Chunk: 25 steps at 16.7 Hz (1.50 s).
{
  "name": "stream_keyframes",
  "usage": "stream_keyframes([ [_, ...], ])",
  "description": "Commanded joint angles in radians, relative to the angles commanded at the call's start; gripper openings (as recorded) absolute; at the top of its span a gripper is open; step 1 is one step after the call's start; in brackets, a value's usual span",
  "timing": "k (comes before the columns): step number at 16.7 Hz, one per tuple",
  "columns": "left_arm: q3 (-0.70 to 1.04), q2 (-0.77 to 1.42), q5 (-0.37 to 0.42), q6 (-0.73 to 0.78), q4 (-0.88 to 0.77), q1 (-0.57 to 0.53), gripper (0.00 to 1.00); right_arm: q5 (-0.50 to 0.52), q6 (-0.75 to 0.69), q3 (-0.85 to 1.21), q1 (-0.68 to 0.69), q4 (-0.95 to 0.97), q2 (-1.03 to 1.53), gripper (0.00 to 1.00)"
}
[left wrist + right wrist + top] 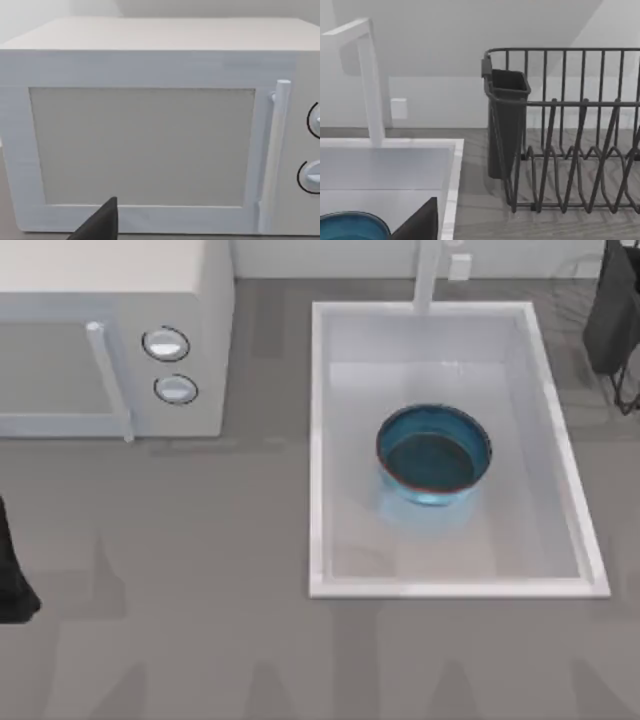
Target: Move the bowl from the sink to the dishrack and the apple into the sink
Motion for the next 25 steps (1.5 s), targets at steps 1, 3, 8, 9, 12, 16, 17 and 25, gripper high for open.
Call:
stream_keyframes([
  [1,0.000,0.000,0.000,0.000,0.000,0.000,1.00,0.000,0.000,0.000,0.000,0.000,0.000,1.00],
  [3,0.000,0.000,0.000,0.000,0.000,0.000,1.00,0.001,0.001,0.009,0.002,-0.003,0.008,1.00],
  [8,0.000,0.000,0.000,0.000,0.000,0.000,1.00,0.007,0.029,0.194,0.043,-0.085,0.189,1.00],
  [9,0.000,0.000,0.000,0.000,0.000,0.000,1.00,0.008,0.039,0.252,0.058,-0.114,0.252,1.00],
  [12,0.000,0.000,0.000,0.000,0.000,0.000,1.00,0.006,0.079,0.456,0.115,-0.230,0.487,1.00],
  [16,0.000,0.000,0.000,0.000,0.000,0.000,1.00,-0.002,0.154,0.766,0.205,-0.434,0.883,1.00],
  [17,0.000,0.000,0.000,0.000,0.000,0.000,1.00,-0.005,0.176,0.849,0.228,-0.492,0.992,1.00],
  [25,0.000,0.000,0.000,0.000,0.000,0.000,1.00,-0.016,0.364,1.585,0.395,-0.951,1.891,1.00],
])
